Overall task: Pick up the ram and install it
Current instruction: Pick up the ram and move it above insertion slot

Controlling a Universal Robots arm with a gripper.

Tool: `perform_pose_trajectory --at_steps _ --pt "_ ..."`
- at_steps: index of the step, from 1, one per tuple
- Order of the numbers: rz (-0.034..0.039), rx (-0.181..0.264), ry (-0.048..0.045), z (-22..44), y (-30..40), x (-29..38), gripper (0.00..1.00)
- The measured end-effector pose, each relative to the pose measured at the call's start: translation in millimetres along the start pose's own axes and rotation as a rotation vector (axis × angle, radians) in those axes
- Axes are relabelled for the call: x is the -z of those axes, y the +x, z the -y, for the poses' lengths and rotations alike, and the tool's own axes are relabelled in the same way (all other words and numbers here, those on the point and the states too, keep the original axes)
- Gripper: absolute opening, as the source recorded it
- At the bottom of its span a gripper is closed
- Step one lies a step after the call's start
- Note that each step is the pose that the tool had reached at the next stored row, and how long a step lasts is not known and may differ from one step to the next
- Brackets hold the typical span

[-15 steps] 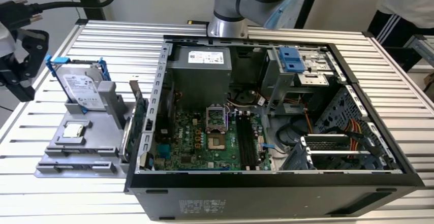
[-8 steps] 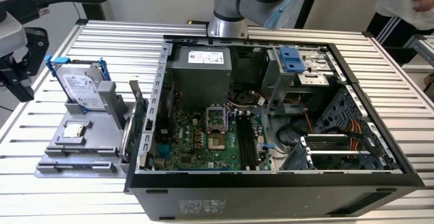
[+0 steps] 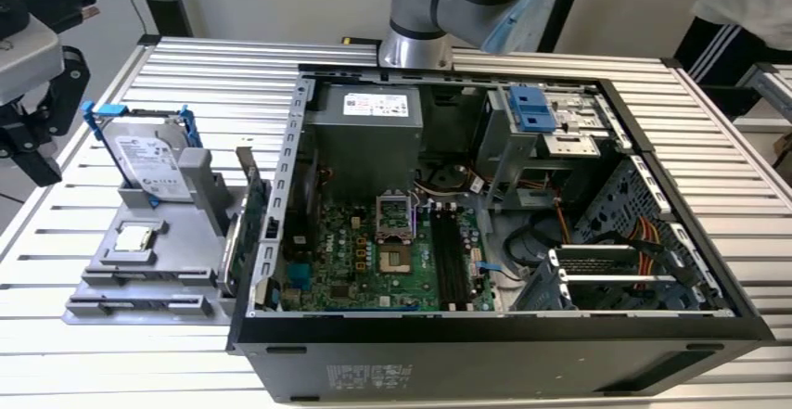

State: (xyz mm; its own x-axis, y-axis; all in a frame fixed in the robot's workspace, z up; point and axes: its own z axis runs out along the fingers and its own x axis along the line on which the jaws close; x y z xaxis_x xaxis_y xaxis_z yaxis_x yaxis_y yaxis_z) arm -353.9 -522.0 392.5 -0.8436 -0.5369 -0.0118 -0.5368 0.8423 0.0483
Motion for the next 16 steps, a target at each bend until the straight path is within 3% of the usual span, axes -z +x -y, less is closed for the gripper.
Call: perform_pose_trajectory --at_steps 6,16 --pt "-0.0004 0.01 0.0001 -0.1 0.0 -0.1 0.0" --pt "-0.0054 0.113 -0.0012 -0.1 0.0 0.0 0.0"
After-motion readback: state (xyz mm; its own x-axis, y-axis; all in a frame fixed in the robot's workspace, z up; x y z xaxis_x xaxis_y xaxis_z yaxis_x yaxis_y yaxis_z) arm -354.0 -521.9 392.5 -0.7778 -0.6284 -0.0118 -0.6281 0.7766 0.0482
